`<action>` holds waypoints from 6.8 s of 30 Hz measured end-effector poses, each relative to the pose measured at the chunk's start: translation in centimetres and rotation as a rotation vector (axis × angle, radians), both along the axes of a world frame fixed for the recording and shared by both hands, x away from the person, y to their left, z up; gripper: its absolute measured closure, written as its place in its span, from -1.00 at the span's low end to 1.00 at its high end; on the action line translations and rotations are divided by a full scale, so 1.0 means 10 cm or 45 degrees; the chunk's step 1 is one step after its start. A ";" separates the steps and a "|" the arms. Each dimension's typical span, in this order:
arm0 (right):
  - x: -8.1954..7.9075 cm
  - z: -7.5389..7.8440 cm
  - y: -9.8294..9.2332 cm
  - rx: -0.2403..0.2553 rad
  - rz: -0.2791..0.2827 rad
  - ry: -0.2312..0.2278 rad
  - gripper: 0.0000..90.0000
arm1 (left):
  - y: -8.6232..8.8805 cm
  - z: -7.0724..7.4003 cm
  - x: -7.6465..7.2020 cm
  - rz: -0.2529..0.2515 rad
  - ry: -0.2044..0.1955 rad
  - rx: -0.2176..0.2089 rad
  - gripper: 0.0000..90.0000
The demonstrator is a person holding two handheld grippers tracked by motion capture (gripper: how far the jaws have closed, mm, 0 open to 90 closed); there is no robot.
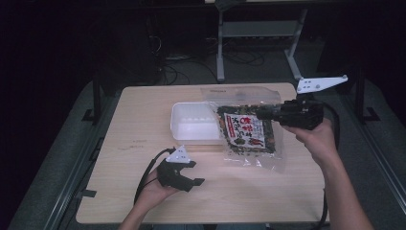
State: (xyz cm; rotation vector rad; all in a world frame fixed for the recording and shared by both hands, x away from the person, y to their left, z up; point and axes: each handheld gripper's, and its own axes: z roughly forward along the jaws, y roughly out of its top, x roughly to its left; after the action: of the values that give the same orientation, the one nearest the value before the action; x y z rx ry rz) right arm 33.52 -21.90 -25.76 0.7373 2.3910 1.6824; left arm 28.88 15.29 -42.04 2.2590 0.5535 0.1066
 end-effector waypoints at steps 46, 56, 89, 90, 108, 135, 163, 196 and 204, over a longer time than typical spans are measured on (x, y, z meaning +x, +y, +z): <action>0.64 0.24 1.15 0.162 -0.252 -0.192 0.70 | 0.59 -0.06 -0.07 0.130 -0.004 -0.055 -0.42; 0.79 0.10 1.34 0.150 -0.261 -0.185 0.70 | 0.60 -0.08 -0.07 0.130 -0.002 -0.045 -0.42; 1.06 -0.72 1.68 0.149 -0.358 -0.212 0.70 | 0.68 -0.10 -0.02 0.157 0.029 -0.064 -0.42; 1.06 -0.72 1.68 0.149 -0.358 -0.212 0.70 | 0.68 -0.10 -0.02 0.157 0.029 -0.064 -0.42; 0.99 -1.05 1.48 0.178 -0.376 -0.210 0.67 | 0.68 -0.10 -0.01 0.169 0.032 -0.075 -0.42; 1.02 -1.05 1.39 0.112 -0.346 -0.170 0.68 | 0.67 -0.10 0.00 0.161 0.041 -0.069 -0.43; 0.89 -0.97 1.16 0.065 -0.300 -0.007 -0.20 | 0.67 -0.11 0.01 0.157 0.034 -0.051 -0.44; 0.41 -1.01 0.51 0.040 -0.289 0.098 -0.39 | 0.63 -0.13 0.01 0.140 0.039 -0.014 -0.47; 0.31 -1.05 0.39 0.018 -0.293 0.126 -0.41 | 0.63 -0.14 0.01 0.137 0.039 -0.009 -0.47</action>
State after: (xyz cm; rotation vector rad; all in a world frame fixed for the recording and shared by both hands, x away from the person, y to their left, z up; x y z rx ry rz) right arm 36.66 -18.03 -36.22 1.0756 2.2545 1.6065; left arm 28.96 21.55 -43.40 2.2271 0.6910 0.1245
